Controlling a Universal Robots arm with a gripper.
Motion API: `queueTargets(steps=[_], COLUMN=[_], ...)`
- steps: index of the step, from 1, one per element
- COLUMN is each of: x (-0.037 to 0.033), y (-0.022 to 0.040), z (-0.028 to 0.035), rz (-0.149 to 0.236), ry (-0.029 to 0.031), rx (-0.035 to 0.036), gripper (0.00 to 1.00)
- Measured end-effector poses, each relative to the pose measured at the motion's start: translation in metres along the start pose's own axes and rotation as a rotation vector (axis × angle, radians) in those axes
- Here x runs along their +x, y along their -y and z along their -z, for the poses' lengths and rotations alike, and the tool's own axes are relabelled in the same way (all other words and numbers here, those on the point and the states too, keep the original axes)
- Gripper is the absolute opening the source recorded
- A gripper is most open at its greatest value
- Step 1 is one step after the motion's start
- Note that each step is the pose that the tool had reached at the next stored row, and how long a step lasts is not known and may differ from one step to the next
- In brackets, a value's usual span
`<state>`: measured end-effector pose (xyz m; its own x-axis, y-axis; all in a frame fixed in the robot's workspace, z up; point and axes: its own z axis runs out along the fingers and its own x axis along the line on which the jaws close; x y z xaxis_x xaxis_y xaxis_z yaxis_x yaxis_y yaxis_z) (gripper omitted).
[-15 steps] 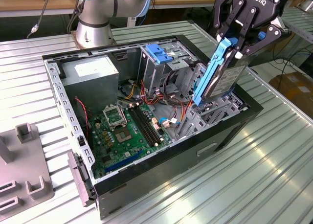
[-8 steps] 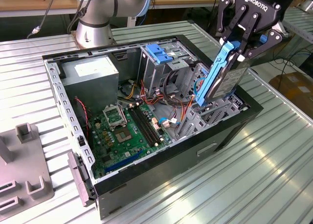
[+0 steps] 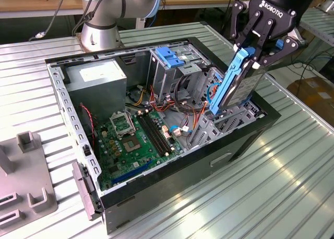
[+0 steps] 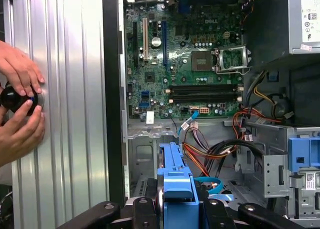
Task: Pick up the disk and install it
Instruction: 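Insert the disk into the insertion slot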
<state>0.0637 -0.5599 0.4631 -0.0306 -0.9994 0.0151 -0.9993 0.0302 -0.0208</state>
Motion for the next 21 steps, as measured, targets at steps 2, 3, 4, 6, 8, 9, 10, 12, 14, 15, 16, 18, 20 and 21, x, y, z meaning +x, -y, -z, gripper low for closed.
queueTargets(steps=[2,3,4,6,8,9,10,12,14,15,16,18,20,21], x=[0.0000,0.0000,0.0000,-0.0006,-0.0018,-0.0019,-0.0019,-0.0020,-0.0020,-0.0020,-0.0020,-0.0020,-0.0021,-0.0021], y=[-0.0011,-0.0011,-0.0011,-0.0012,-0.0012,-0.0012,-0.0013,-0.0013,-0.0014,-0.0016,-0.0016,-0.0017,-0.0018,-0.0018], z=[-0.0006,-0.0010,-0.0014,-0.0018,-0.0028,-0.0032,-0.0038,-0.0042,-0.0053,-0.0059,-0.0065,-0.0070,-0.0074,-0.0077], rz=[0.009,0.009,0.009,0.007,0.004,0.003,0.000,-0.001,-0.004,-0.011,-0.014,-0.016,-0.016,-0.016], ry=[0.0002,0.0002,0.0001,-0.0001,0.0000,0.0000,0.0000,-0.0003,-0.0013,-0.0016,-0.0017,-0.0019,-0.0018,-0.0017], rx=[0.0003,0.0004,0.0004,0.0003,0.0003,0.0003,0.0002,0.0002,0.0002,0.0001,0.0000,0.0000,0.0000,0.0000], gripper=[0.37,0.37,0.37,0.37,0.37,0.37,0.37,0.37,0.37,0.37,0.37,0.37,0.37,0.37])
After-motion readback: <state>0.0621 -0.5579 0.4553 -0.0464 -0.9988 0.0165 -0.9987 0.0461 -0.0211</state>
